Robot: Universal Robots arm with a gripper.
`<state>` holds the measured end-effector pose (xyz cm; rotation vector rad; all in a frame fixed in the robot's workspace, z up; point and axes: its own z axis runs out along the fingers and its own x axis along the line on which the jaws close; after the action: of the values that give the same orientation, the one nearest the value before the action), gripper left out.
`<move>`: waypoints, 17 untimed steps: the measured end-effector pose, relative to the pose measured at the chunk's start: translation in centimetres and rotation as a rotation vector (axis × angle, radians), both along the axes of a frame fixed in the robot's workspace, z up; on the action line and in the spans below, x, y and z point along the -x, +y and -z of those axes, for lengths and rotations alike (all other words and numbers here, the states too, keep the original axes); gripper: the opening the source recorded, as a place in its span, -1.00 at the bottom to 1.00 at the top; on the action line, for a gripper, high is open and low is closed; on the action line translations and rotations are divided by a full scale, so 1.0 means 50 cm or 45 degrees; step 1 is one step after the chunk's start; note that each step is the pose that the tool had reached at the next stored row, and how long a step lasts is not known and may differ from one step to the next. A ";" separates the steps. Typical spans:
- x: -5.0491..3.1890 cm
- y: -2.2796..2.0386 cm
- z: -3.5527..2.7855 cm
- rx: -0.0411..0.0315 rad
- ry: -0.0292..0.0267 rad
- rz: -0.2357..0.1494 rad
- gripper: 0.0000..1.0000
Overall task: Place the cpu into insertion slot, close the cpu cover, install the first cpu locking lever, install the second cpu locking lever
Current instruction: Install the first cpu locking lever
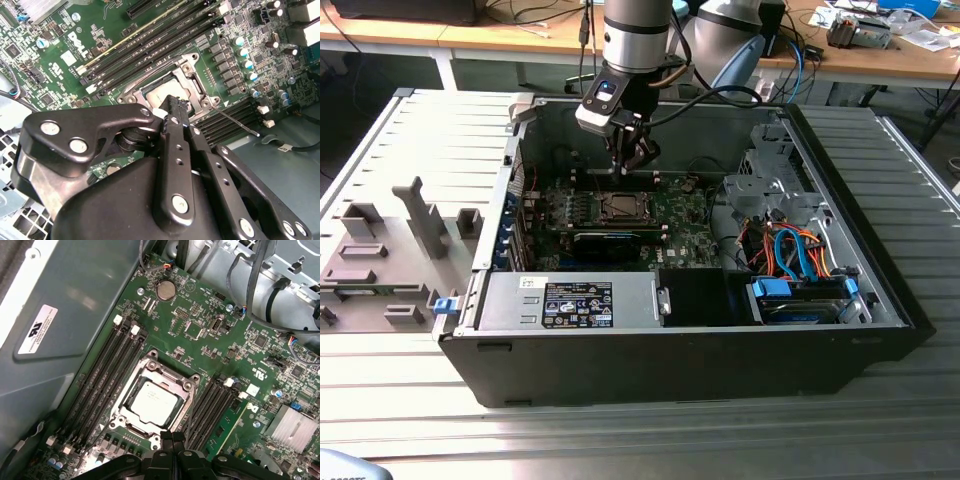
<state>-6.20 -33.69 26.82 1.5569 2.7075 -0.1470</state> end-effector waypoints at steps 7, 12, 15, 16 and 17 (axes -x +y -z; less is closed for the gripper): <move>0.000 0.0000 0.000 0.0042 0.0001 0.000 -0.79; 0.000 0.0000 0.000 0.0074 0.0000 0.000 -0.79; 0.000 0.0000 0.000 0.0090 0.0000 0.000 -0.79; 0.000 0.0000 0.001 0.0097 0.0000 0.000 -0.79; 0.000 0.0000 0.001 0.0103 0.0000 0.000 -0.79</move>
<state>-6.20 -33.68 26.79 1.5547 2.7035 -0.1578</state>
